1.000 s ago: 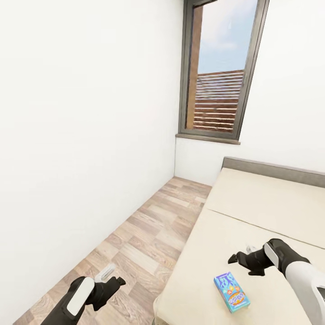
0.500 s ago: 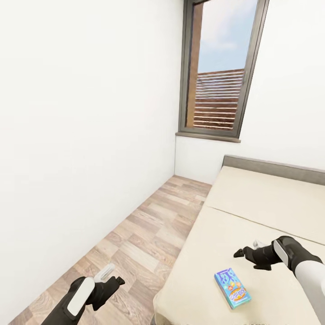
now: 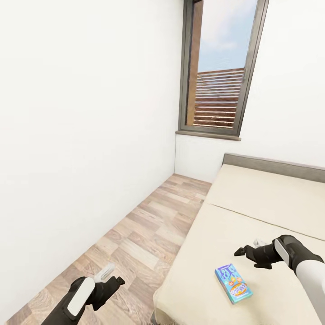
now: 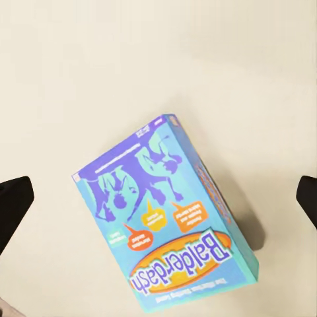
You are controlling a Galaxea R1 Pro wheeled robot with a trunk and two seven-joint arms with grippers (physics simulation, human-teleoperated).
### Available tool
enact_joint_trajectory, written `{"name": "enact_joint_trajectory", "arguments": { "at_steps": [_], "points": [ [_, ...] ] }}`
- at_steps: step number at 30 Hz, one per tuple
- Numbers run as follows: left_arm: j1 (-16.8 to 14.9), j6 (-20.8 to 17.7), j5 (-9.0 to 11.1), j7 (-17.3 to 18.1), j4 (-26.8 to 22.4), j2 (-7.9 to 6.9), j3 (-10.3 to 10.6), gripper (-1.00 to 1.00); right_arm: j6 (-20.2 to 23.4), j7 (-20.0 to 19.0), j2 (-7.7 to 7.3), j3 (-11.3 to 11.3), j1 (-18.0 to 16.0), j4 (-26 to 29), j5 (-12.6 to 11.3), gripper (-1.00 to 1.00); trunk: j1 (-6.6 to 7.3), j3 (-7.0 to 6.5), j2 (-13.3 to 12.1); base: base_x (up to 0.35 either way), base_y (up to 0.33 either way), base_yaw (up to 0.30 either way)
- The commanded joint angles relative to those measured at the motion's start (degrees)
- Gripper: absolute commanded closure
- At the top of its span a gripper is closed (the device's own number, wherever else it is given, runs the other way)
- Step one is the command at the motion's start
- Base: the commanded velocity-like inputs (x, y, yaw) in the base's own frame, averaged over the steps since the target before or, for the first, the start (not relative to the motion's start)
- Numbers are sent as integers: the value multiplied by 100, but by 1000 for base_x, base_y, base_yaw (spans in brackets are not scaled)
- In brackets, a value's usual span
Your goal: Put all the toys in the child's room - the three board games (two on the bed and one on the table), the two jigsaw puzzles on the table, and the tennis ball on the table - inside the toy box on the table in the child's room.
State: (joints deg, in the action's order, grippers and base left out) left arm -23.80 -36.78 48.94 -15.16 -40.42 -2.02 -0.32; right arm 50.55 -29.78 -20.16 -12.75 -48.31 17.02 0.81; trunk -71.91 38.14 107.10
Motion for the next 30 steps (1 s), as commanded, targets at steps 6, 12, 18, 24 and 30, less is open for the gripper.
{"name": "enact_joint_trajectory", "arguments": {
  "at_steps": [6, 12, 18, 24, 30],
  "points": [
    [-2, -21, 60, -49, -10, -7, -3, -100, -19, -168, 6, -33, 3, -30, 9, -100, -132, 114, 245, 0, 0, 0],
    [-2, -19, 63, -49, -10, -8, -10, -100, -58, -214, 9, -64, 5, -49, -37, -100, -264, 222, 486, 0, 0, 0],
    [-2, -18, 59, -49, -10, -9, -11, -100, -129, -256, -18, -91, 5, -37, -54, -100, -395, 330, 726, 0, 0, 0],
    [-2, -15, 55, -50, -10, -13, -12, -100, -143, -575, -100, -94, 9, -27, -40, -100, -527, 437, 967, 0, 0, 0],
    [-2, -7, 62, -49, -10, -17, -19, -100, -136, -1001, -110, -80, 14, -62, 19, -100, -637, 527, 1168, 0, 0, 0]
  ]
}}
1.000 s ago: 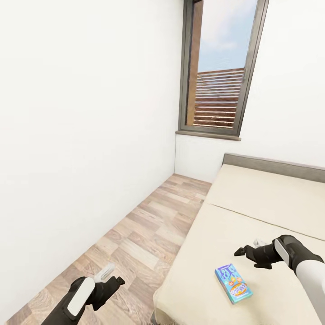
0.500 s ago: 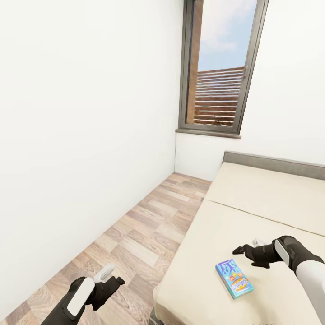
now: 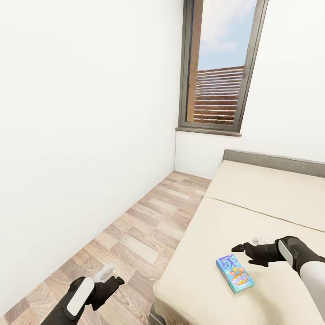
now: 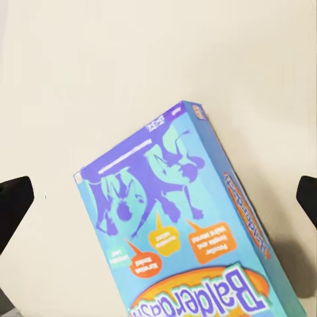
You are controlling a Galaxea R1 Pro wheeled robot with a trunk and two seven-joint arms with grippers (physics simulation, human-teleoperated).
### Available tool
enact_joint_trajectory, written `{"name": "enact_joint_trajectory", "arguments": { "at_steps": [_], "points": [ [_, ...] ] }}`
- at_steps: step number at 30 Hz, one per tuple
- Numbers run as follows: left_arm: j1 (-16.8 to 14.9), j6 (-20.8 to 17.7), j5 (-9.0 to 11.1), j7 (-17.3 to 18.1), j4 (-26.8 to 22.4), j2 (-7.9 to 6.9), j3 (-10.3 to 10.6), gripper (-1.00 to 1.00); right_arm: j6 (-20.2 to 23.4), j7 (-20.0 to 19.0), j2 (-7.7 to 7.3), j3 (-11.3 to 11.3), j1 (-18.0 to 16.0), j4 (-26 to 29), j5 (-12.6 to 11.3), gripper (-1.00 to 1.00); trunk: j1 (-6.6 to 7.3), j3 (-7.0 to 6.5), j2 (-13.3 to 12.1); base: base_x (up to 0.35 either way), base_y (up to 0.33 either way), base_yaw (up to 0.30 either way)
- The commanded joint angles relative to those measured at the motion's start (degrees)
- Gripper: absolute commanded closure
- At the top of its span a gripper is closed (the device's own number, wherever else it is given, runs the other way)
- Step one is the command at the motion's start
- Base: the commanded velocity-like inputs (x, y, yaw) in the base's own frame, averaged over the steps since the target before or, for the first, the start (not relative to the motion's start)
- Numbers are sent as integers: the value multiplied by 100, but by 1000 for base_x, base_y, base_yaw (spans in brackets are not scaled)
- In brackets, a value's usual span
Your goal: Put all the toys in the child's room - the three board games (two on the bed and one on the table), the two jigsaw puzzles on the table, and the tennis ball on the table - inside the toy box on the table in the child's room.
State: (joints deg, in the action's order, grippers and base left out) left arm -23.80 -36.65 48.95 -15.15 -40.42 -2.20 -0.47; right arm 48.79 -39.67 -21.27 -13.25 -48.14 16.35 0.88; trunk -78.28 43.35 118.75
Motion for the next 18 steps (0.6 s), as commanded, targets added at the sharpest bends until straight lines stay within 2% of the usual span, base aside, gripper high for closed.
{"name": "enact_joint_trajectory", "arguments": {
  "at_steps": [1, 10, 15, 18],
  "points": [
    [-2, -19, 62, -49, -10, 0, -5, -100, 41, -42, 1, -29, -3, -5, 11, -100, 1, 6, 3, 0, 0, 0],
    [-1, -18, 56, -49, -10, -10, -13, -100, 57, -74, -16, -33, -2, -17, -9, -100, -197, 168, 364, 0, 0, 0],
    [5, -16, 61, -47, -10, -21, -21, -100, 78, -82, -117, -23, -2, -18, -5, -100, -197, 168, 364, 0, 0, 0],
    [44, 187, 62, -44, -10, -166, -30, -100, 102, -91, -143, -20, -2, -18, -2, -100, -197, 165, 364, 0, 0, 74]
  ]
}}
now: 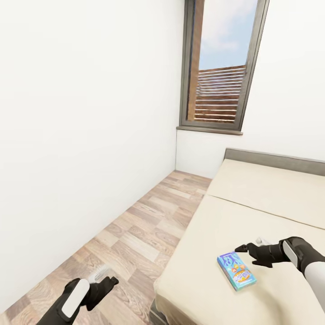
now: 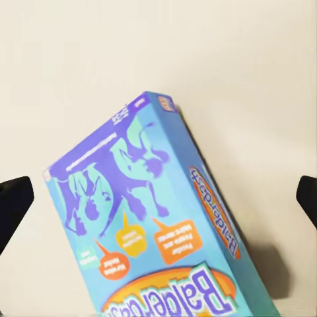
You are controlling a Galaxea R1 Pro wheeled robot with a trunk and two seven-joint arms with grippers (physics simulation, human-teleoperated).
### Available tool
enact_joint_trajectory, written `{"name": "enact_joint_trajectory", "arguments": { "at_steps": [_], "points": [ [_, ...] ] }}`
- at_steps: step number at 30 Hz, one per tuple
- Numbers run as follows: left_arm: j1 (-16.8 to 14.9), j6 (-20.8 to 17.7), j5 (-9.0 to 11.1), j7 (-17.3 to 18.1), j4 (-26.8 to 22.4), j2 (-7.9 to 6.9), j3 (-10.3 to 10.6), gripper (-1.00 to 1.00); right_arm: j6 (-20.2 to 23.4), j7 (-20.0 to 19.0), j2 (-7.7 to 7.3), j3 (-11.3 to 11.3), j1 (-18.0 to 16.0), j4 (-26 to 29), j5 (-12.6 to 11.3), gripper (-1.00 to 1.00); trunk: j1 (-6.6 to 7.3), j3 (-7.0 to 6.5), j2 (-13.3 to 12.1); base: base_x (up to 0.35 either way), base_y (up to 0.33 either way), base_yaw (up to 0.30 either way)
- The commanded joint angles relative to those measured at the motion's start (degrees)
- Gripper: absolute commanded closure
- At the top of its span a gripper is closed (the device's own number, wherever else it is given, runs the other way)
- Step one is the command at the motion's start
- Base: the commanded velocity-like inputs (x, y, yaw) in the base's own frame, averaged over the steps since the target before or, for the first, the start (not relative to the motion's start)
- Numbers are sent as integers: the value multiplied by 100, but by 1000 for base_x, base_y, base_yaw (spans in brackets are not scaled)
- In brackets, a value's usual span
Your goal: Put all the toys in the child's room - the three board games (two on the bed and one on the table), the two jigsaw puzzles on the table, and the tennis ball on the table - inside the toy box on the table in the child's room.
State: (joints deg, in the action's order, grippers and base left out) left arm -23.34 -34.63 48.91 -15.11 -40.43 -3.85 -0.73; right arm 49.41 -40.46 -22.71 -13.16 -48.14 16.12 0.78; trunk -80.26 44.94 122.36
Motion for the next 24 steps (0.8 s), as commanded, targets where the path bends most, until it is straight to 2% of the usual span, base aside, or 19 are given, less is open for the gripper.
{"name": "enact_joint_trajectory", "arguments": {
  "at_steps": [1, 4, 7, 24],
  "points": [
    [17, 114, 69, -45, -9, -47, -2, -100, 44, -27, -2, -29, -2, 2, 9, -100, 1, 3, 3, 0, 0, 192],
    [94, 313, 74, -38, -9, -111, 1, -100, 54, -55, -8, -29, 0, -6, 10, -100, 1, -5, 3, 0, 0, 176],
    [114, 356, 73, -29, -9, -124, 2, -100, 57, -62, -12, -29, 6, -10, 7, -100, 1, -8, 3, 0, 0, 69],
    [137, 390, 66, -27, -9, -133, 29, -100, 66, -61, -67, -55, 181, -55, -28, -100, 1, -14, 3, 0, 0, 24]
  ]
}}
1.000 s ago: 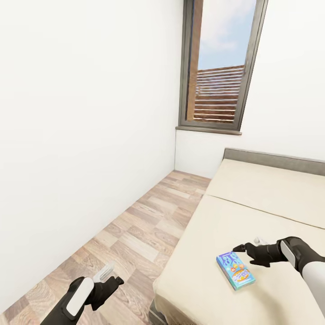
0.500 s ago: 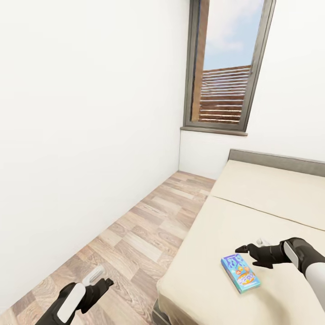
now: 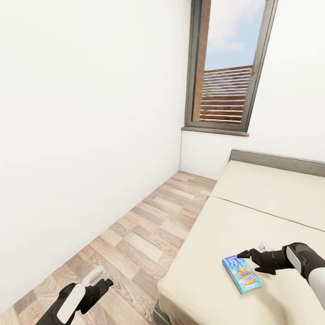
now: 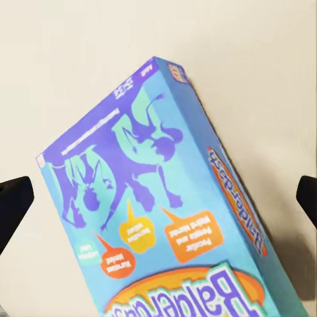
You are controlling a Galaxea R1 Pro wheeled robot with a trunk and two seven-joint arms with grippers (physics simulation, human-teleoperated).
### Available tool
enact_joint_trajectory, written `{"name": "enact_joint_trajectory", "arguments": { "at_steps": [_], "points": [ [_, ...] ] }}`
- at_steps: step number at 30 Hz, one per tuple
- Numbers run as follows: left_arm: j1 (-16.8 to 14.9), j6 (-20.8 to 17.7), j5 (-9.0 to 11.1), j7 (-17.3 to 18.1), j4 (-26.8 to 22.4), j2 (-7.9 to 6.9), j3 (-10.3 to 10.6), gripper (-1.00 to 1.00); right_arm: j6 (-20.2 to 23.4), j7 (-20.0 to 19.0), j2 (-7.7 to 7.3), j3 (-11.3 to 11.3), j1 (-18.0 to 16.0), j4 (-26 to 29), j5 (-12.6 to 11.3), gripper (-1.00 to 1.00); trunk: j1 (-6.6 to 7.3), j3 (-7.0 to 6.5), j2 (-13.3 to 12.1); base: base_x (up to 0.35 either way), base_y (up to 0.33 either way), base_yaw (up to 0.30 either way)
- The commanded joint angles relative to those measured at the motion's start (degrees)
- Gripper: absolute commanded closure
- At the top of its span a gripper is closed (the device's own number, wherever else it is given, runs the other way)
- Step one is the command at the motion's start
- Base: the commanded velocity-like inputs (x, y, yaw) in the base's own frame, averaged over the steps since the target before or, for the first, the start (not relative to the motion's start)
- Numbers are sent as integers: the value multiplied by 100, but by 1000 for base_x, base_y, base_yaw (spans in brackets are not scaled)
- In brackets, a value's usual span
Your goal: Put all the toys in the child's room - the three board games (two on the bed and one on the table), the two jigsaw puzzles on the table, and the tennis ball on the table - inside the toy box on the table in the child's room.
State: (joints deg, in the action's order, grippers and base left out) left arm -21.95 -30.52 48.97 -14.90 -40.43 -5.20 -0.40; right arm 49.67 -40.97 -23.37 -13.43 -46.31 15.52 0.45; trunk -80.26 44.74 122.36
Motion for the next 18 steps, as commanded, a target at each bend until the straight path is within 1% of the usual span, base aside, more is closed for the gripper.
{"name": "enact_joint_trajectory", "arguments": {
  "at_steps": [1, 4, 7, 9, 10, 12, 18],
  "points": [
    [-3, -21, 60, -45, -9, 1, -1, -100, 42, -9, 0, -28, -1, 5, 6, -100, 1, 2, 3, 0, 0, 222],
    [44, -18, 63, -47, -16, 8, 14, -100, 42, -12, -1, -28, -1, 3, 7, -100, 1, -9, 3, 0, 0, 191],
    [114, -10, 65, -40, -35, 27, 31, -100, 43, -15, 0, -28, 0, 4, 12, -100, 1, -13, 3, 0, 0, 76],
    [139, -3, -1, -46, -41, 36, 84, -100, 43, -16, 0, -29, 0, 4, 9, -100, 1, -14, 3, 0, 0, 23],
    [145, -1, -90, -50, -42, 39, 117, -100, 43, -16, -1, -29, 0, 4, 9, -100, 1, -14, 3, -13, 0, 13],
    [150, 0, -200, -54, -43, 49, 146, -100, 43, -17, -1, -31, 0, 4, 8, -100, 1, -14, 3, -91, 0, 9],
    [155, 2, -298, -50, -44, 60, 166, -100, 43, -14, -1, -31, 0, 4, 11, -100, 1, -15, 3, -193, 0, 5]
  ]
}}
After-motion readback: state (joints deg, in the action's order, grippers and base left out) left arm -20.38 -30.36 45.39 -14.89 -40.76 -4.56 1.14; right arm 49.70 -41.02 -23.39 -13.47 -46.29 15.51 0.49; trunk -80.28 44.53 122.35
